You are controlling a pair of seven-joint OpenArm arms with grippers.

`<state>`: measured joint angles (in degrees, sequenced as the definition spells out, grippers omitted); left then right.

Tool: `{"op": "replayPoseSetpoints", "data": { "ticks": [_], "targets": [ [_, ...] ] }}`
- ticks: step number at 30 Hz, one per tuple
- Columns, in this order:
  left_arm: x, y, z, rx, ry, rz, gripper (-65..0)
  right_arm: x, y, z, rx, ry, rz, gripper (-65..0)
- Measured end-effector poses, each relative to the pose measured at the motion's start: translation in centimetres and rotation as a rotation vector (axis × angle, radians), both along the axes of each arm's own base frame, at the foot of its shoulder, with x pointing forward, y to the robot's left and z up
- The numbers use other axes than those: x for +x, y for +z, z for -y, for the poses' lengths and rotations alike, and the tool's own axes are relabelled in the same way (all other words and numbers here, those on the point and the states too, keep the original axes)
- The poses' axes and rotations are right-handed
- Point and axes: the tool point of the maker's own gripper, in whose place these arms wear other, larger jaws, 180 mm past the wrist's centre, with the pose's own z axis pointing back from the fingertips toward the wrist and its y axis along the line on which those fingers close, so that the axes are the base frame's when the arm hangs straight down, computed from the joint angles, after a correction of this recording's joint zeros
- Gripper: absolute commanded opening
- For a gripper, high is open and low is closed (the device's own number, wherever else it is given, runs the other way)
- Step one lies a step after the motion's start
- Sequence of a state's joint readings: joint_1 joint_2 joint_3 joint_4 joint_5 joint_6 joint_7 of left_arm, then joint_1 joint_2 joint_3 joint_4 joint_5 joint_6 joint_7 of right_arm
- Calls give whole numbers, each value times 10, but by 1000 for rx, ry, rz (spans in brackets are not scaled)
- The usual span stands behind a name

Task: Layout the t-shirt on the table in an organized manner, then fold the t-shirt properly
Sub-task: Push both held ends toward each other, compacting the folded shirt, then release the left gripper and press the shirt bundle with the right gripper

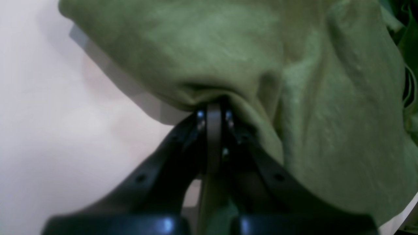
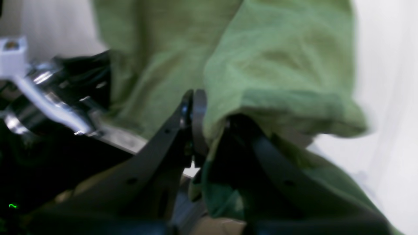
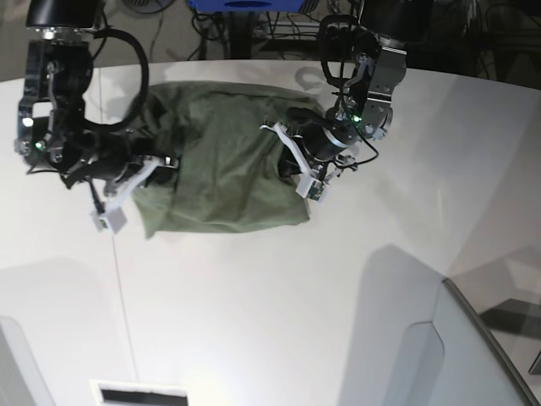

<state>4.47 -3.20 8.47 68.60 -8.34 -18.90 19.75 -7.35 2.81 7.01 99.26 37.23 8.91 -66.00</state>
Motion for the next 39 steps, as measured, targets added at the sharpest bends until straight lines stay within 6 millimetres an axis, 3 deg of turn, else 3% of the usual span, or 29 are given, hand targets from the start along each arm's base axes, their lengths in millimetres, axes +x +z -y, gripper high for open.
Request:
{"op": "replayPoseSetpoints", "data": {
  "ticks": [15, 25, 29, 34, 39],
  "targets": [
    [-1, -1, -20, 36, -19, 5, -650, -7, 7, -87, 110, 56, -26, -636],
    [-3, 5, -24, 76, -38, 10, -650, 1, -10, -106, 103, 35, -50, -636],
    [-2, 12, -43, 164, -51, -19, -650, -4, -14, -115, 101, 56, -50, -636],
    [25, 52, -79, 231, 23, 76, -650, 0, -10, -122, 99, 71, -35, -636],
    [10, 55, -114, 344, -2, 30, -650, 9, -9, -121, 90, 42, -43, -636]
  ]
}}
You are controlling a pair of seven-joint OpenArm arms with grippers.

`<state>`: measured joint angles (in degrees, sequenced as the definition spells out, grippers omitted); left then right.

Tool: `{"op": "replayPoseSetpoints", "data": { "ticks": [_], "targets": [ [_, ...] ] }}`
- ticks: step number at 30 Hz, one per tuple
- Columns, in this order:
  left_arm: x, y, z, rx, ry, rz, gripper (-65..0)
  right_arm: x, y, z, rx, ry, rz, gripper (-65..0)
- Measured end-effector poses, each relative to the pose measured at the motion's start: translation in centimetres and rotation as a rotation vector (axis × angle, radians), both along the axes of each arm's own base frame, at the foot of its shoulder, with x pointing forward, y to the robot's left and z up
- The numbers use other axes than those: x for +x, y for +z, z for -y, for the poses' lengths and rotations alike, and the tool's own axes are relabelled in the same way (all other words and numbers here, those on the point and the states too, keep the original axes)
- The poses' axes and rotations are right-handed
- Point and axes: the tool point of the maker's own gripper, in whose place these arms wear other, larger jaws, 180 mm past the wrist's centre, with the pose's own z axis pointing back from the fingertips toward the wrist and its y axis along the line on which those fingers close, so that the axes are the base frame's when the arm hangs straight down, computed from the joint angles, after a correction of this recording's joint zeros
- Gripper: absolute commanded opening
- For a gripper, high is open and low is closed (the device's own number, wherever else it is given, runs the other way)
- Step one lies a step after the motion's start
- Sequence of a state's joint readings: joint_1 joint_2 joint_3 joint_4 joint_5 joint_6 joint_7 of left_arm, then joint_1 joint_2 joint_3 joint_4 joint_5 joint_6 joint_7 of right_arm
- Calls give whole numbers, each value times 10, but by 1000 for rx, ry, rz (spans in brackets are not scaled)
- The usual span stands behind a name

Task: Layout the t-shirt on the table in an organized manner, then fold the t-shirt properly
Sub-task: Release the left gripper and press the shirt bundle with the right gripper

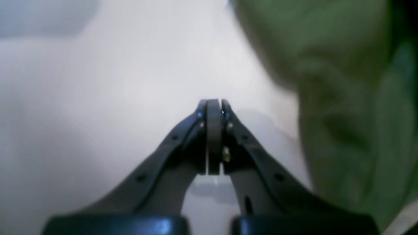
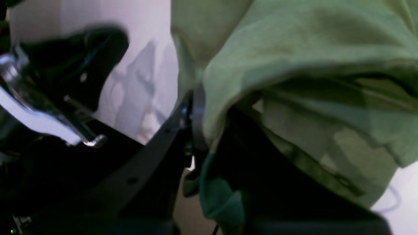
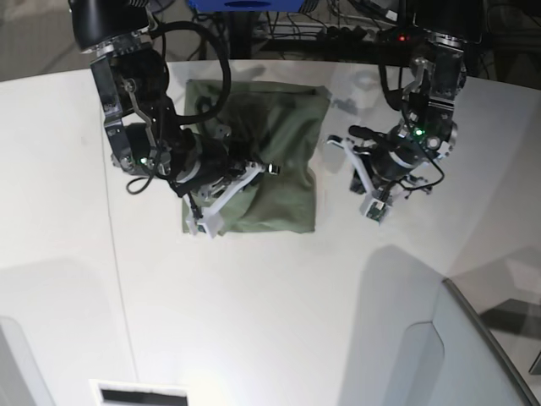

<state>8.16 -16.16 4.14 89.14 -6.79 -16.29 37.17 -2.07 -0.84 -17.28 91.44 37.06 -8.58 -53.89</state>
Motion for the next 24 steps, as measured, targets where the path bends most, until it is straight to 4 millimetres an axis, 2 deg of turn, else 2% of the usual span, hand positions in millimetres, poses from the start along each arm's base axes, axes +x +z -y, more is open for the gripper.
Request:
{"op": "replayPoseSetpoints", "data": {
  "ticks": [5, 9, 12, 16, 18, 20, 24],
  "targets": [
    [-26, 12, -21, 89, -53, -34, -650, -3, -12, -19, -12, 41, -8, -636],
    [-45, 29, -61, 176, 21, -58, -650, -11, -28, -27, -38, 68, -30, -636],
    [-60, 41, -88, 218, 76, -50, -650, -8, -33, -30, -85, 46, -34, -636],
    [-84, 44, -134, 490, 40, -91, -650, -7, -27, -46, -101, 78, -4, -636],
    [-96, 43, -150, 623, 15, -116, -650, -8, -25, -50, -96, 80, -5, -636],
    [-111, 41, -157, 711, -26, -142, -650, -8, -27, -50, -99, 81, -6, -636],
    [-133, 31, -157, 721, -52, -200, -650, -5, -34, -46, -124, 84, -20, -636]
  ]
}}
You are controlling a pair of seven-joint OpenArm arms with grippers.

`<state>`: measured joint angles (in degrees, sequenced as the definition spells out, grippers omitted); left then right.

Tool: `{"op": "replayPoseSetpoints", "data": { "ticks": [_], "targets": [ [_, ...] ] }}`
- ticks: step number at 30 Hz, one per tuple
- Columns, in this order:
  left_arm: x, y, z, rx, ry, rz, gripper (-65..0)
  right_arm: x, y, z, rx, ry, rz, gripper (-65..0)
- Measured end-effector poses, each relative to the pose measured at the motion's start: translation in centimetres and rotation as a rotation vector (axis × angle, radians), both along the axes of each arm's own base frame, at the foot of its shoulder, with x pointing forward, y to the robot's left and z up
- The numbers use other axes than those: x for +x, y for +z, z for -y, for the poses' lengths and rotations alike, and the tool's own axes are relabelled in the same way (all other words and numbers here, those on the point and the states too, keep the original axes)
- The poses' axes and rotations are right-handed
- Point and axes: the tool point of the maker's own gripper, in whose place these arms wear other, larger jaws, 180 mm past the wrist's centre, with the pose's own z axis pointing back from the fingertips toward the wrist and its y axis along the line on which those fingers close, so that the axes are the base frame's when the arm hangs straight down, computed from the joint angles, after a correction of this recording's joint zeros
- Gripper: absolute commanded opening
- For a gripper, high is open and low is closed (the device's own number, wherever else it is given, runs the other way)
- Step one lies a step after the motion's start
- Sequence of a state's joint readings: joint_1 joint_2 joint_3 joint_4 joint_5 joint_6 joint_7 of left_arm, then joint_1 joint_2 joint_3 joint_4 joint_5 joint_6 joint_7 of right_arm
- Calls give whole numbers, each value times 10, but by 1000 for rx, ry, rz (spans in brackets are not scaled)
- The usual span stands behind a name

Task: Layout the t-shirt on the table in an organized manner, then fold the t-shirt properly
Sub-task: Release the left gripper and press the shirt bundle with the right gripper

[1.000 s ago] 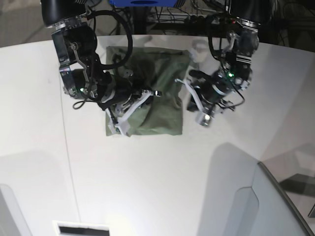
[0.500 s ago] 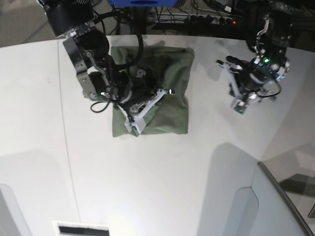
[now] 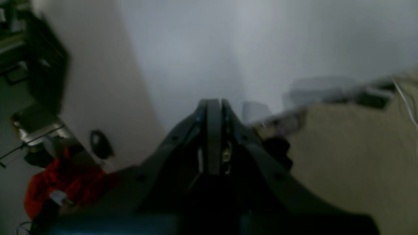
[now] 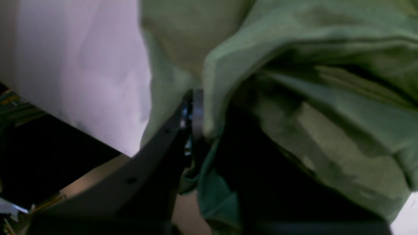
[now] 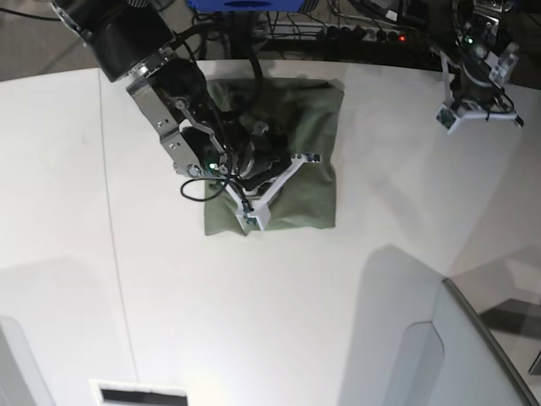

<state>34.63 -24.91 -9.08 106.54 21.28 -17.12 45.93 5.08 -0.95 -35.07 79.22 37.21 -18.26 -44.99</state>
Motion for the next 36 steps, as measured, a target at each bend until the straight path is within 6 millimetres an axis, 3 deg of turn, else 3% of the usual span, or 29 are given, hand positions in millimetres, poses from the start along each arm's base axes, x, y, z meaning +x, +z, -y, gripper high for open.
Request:
{"op": "replayPoseSetpoints", "data": {
  "ticks": [5, 11, 13, 22, 28, 36],
  "targets": [
    [3, 2, 0, 4, -6, 12, -650, 1, 2, -7, -1, 20, 34, -600],
    [4, 2, 0, 5, -4, 14, -650, -2, 5, -16, 15, 28, 31, -362],
    [3, 2, 0, 5, -5, 12, -650, -2, 6, -18, 20, 29, 31, -318],
    [4, 3, -2, 9, -2, 15, -650, -4, 7, -23, 28, 38, 29, -311],
    [17, 9, -3, 14, 2, 45, -650, -21, 23, -60, 107, 227, 90, -311],
    [21, 10, -4, 15, 3, 54, -650, -22, 43, -80, 182, 392, 189, -311]
  ]
}}
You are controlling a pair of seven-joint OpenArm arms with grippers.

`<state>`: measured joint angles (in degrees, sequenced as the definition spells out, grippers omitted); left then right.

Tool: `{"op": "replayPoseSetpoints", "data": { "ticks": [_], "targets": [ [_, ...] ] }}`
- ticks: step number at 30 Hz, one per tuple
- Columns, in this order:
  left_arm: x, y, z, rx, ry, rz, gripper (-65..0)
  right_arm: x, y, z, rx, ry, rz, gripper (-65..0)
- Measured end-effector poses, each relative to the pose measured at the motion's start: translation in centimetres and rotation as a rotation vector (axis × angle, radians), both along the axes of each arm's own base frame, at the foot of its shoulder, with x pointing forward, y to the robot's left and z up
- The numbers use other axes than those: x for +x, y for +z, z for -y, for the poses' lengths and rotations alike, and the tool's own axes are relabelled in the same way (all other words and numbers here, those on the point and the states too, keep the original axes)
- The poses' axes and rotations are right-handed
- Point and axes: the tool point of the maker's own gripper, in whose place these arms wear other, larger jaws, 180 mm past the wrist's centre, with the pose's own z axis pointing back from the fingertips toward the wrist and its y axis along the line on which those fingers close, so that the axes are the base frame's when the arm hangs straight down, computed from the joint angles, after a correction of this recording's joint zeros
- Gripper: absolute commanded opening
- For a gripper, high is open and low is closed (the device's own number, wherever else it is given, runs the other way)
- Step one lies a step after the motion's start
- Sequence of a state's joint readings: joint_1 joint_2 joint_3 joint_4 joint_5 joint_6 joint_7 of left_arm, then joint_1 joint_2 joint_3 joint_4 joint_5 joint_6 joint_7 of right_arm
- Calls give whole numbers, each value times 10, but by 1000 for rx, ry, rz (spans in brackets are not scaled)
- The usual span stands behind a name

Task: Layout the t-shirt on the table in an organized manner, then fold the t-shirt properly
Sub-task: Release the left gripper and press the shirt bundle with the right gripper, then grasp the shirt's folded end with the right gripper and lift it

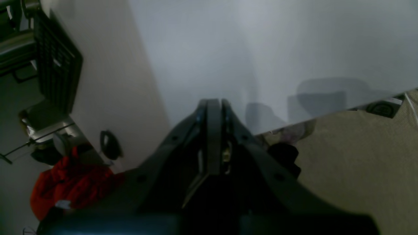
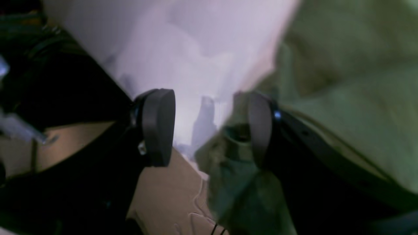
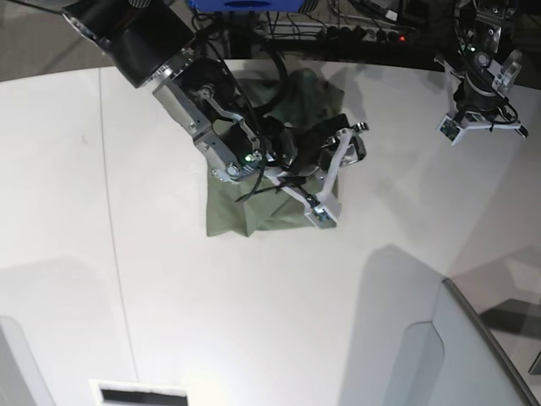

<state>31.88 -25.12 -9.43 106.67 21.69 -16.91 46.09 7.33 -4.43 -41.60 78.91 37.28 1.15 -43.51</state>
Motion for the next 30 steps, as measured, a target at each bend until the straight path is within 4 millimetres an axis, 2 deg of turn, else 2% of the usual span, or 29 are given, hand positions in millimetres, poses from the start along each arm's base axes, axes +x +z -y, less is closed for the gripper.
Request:
{"op": "replayPoseSetpoints", "data": {
  "ticks": [3, 7, 10, 12, 14, 15, 17, 19, 23, 27, 30],
  "targets": [
    [2, 1, 0, -2, -1, 7, -650, 1, 11, -11, 41, 78, 49, -311],
    [-4, -6, -4, 0, 11, -18, -650, -3, 25, -10, 48, 197, 123, -317],
    [-17, -19, -16, 7, 42, -60, -650, 7, 65, 10, 64, 120, 183, -368],
    [-28, -25, -33, 9, 70, -68, -650, 22, 83, 39, 53, -13, 212, -459],
    [-37, -28, -45, -5, 67, -47, -650, 28, 73, 73, 27, -155, 159, -591],
    [-41, -29, -49, -17, 69, -38, -650, 24, 64, 82, 19, -173, 121, -641],
    [-48, -30, -52, -43, 101, -8, -650, 10, 48, 95, 36, -201, 16, -644],
    [-48, -28, -54, -55, 128, 27, -650, 11, 40, 109, 39, -263, -17, -644],
    [-46, -26, -57, -62, 142, 46, -650, 19, 15, 154, -36, -389, -44, -648],
    [-47, -26, -59, -57, 145, 42, -650, 5, -13, 157, -66, -387, -129, -648],
    [-47, -26, -59, -54, 144, 42, -650, 9, -31, 166, -80, -442, -134, -648]
  ]
}}
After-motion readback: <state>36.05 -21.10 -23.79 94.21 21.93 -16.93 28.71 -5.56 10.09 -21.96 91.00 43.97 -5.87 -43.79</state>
